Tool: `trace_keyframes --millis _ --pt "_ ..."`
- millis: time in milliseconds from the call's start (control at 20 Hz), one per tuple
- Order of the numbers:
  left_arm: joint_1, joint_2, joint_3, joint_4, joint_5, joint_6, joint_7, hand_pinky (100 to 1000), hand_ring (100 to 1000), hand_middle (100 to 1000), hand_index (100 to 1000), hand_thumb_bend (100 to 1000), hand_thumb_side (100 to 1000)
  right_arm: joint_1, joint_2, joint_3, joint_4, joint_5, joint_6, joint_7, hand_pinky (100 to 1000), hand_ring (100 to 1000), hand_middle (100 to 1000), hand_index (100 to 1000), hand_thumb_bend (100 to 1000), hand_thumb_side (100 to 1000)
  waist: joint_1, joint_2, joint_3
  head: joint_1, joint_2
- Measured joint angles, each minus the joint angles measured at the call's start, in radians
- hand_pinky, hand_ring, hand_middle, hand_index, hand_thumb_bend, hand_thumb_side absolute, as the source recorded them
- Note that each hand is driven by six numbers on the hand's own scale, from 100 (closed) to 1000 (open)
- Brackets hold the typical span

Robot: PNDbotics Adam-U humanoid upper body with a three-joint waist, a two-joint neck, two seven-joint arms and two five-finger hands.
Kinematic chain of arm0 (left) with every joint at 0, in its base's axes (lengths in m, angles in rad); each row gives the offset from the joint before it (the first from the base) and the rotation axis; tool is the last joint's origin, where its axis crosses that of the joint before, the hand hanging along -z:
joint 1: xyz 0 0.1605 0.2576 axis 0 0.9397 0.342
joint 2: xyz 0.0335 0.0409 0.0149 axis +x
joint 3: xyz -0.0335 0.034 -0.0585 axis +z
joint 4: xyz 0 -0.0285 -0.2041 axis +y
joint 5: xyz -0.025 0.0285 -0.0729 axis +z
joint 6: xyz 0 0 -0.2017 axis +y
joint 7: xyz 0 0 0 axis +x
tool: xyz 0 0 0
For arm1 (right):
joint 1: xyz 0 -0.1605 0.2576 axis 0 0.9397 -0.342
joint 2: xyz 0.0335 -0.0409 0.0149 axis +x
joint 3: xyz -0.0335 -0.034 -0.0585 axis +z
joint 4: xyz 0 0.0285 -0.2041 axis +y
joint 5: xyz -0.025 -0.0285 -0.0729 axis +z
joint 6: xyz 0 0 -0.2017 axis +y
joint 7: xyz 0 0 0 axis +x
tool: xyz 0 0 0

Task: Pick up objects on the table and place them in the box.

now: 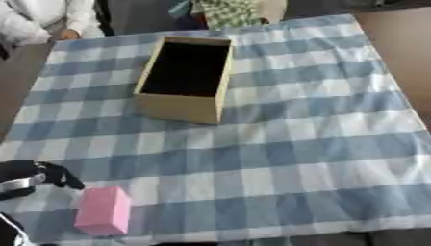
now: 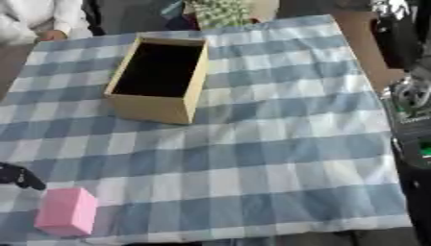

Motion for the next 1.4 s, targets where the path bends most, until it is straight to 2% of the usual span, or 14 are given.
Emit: trace_keyframes --millis 450,850,950,1100,1250,1400 --pt "0.003 -0.036 -0.018 0.0 -0.097 0.008 0.005 929 880 826 899 561 276 0.003 0.008 0.0 0.0 -0.002 0.001 0.001 852 677 676 751 100 909 -0.001 0.003 -0.002 0.0 0.0" --pt "-0.011 -0.064 -0.027 0.0 -0.105 0.022 0.018 878 835 802 888 560 271 0.003 0.01 0.0 0.0 -0.002 0.003 0.003 852 676 674 749 100 908 -0.002 0.005 -0.003 0.001 0.0" --pt "-0.011 -0.068 -0.03 0.0 -0.102 0.026 0.016 884 854 845 894 547 271 0.003 0.011 0.0 0.0 -0.003 0.003 0.003 852 676 674 749 100 909 -0.002 0.006 -0.003 0.001 0.0" --pt "-0.011 -0.068 -0.032 0.0 -0.094 0.027 0.01 895 859 847 897 517 282 0.003 0.011 0.0 0.0 -0.004 0.003 0.003 852 675 674 748 100 909 -0.002 0.006 -0.004 0.0 0.0" --pt "-0.009 -0.065 -0.013 0.0 -0.082 0.019 0.016 905 867 853 902 519 290 0.004 0.011 -0.001 0.0 -0.004 0.003 0.003 852 675 673 748 100 909 -0.002 0.006 -0.001 -0.003 0.0" --pt "0.01 -0.038 0.023 0.0 -0.075 0.003 0.037 923 886 873 921 562 296 0.004 0.011 -0.003 0.0 -0.004 0.003 0.003 852 674 673 747 100 909 -0.002 0.005 0.005 -0.005 0.0"
